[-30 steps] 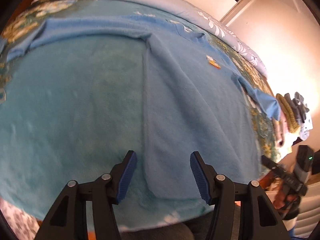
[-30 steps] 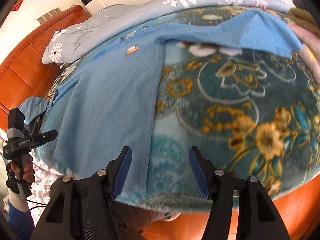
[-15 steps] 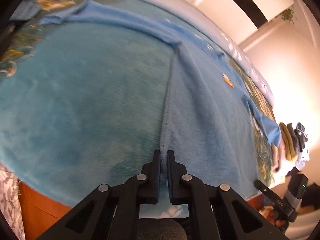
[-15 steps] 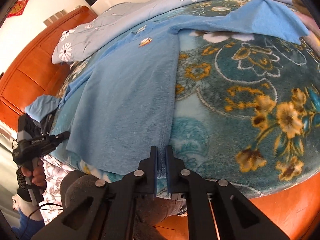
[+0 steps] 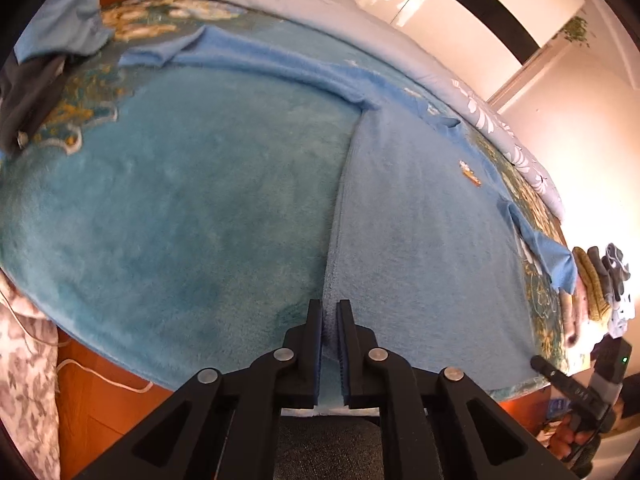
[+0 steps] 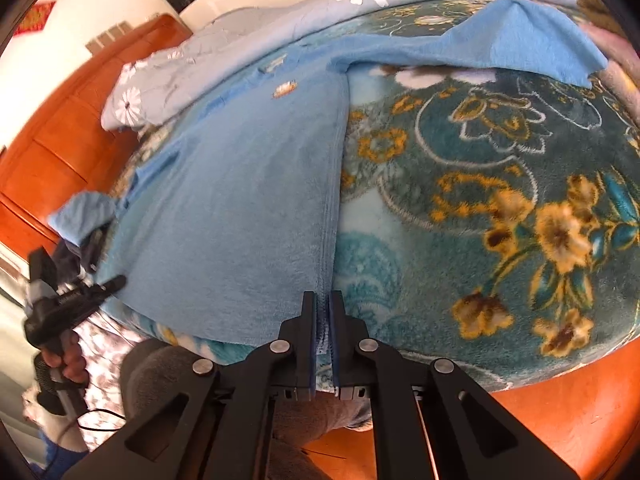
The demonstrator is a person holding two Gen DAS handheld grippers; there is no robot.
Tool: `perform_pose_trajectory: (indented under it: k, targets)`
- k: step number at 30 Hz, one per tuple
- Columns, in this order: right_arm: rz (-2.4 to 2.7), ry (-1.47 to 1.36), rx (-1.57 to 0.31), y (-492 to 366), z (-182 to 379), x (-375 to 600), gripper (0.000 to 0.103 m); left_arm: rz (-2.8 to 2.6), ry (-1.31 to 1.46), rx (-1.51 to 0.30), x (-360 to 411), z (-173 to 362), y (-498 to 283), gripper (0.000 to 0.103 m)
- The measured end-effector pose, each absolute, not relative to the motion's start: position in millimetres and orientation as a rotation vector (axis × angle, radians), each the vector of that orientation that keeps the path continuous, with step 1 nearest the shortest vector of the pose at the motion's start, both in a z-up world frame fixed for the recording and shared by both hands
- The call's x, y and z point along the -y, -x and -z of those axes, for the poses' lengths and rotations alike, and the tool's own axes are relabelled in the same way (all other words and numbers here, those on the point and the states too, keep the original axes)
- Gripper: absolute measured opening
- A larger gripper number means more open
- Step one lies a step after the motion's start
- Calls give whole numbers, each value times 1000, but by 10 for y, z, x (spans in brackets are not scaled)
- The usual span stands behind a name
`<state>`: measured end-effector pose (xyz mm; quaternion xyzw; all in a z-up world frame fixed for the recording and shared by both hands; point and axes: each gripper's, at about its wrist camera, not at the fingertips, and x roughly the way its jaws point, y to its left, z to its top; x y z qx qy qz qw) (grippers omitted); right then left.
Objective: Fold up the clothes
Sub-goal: 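Grasp the other sleeve with the right gripper and fold it across the body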
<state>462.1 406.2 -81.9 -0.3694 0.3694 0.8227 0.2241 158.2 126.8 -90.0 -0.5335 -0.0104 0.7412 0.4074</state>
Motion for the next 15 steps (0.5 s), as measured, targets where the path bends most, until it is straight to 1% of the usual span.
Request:
perform_pose_trajectory:
  k: [2,3,4,6,8,11,13,15]
  targets:
    - [-2254,956,-1054,-4730,790,-4167,7,-1890,1321,18,-1231,838,-1557,18]
    - [-2233,909,-1064,-4821,765,-4247,7,-1919,1307,14,-1201,803,-1536,34]
    - [-2211,863,-1074,-4911,740,-4328,7,-1966,1283,17,-1176,743,-1519,53]
    - [-2158,758,-1109,-5101,696,-4538,8,-2068,1225,45,-1119,615,-1475,66]
    - [-2085,657,-1144,-5235,672,-4796,10,-2115,1192,96,-1077,518,-1436,67]
    - [-2003,491,-1236,-5344,689,-5187,17,-2104,1169,144,-1165,432,-1420,69]
    - [-1963,386,-1323,-5381,739,-5413,22,-2081,1168,133,-1242,427,-1437,69]
    - [-1917,319,-1385,-5346,810,-5601,26,-2057,1172,99,-1347,434,-1466,70]
